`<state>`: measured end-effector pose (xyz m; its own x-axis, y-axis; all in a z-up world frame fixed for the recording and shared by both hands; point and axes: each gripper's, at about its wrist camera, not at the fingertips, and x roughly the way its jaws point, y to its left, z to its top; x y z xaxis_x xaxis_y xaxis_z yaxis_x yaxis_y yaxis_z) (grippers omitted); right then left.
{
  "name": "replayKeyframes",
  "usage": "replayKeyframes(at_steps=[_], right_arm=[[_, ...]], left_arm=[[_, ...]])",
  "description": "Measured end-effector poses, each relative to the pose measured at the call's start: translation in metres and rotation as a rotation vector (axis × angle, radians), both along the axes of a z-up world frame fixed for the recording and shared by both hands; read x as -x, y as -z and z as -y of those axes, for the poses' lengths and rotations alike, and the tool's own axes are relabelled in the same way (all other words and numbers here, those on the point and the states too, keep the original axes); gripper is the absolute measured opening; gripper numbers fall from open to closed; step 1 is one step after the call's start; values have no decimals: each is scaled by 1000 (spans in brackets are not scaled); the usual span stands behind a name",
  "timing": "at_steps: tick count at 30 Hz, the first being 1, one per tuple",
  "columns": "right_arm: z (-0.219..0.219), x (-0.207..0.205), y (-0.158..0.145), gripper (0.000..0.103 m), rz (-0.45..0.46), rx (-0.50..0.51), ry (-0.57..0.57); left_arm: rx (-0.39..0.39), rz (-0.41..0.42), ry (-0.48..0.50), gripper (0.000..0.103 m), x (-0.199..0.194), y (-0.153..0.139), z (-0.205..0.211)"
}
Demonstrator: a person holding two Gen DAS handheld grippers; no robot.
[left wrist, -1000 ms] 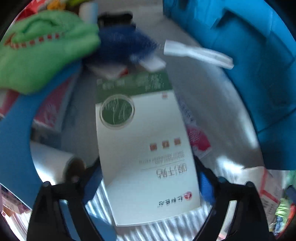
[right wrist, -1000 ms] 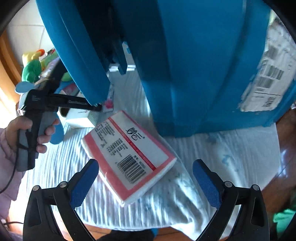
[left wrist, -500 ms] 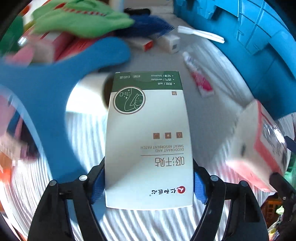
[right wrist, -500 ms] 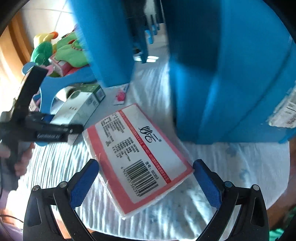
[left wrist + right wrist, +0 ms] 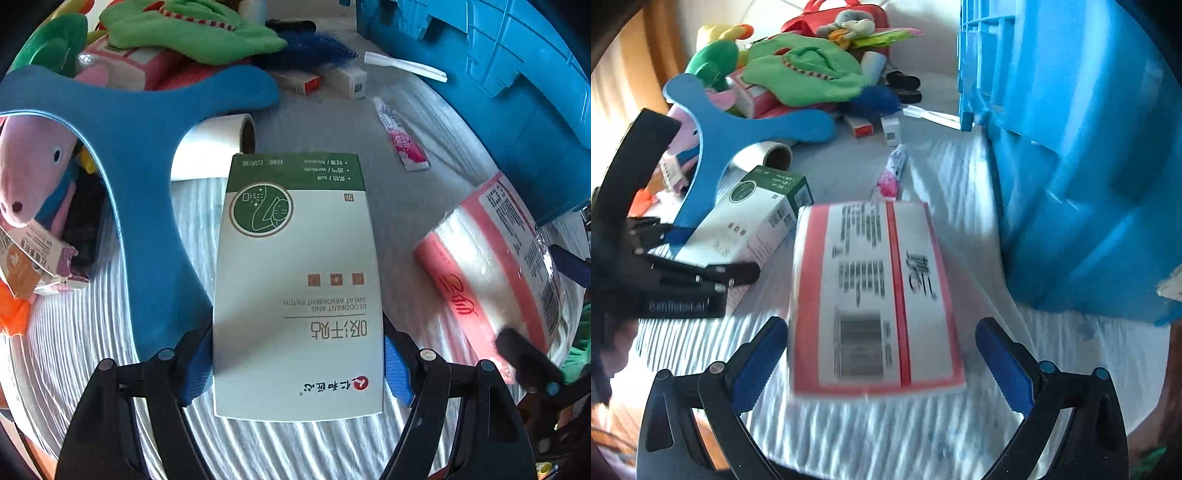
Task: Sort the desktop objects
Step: 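Grasp the white patch box with left tool while right tool grasps pink-white tissue pack, then lift both held packs over the blue bin and release them inside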
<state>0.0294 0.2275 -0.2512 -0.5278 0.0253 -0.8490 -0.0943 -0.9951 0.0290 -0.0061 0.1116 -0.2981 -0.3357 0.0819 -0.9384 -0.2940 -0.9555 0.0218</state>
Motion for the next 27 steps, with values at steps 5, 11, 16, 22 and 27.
replayKeyframes(at_steps=[5,11,16,22,27], right_arm=[[21,2,7,89,33,-82,-3],[49,-22,-26,87,-32,-135,-59],[68,-29,-77,87,-150,-196,-89],[85,-19,-145,87,-322,-231,-98],[98,-11,-205,87,-480,-276,-88]], left_arm=[[-12,-35,0,75,-18,-11,15],[-53,-95,-29,75,-12,-70,9],[-77,-215,-75,75,-6,-143,28],[-83,-368,-144,75,-31,-221,70],[-92,-490,-161,75,-37,-274,85]])
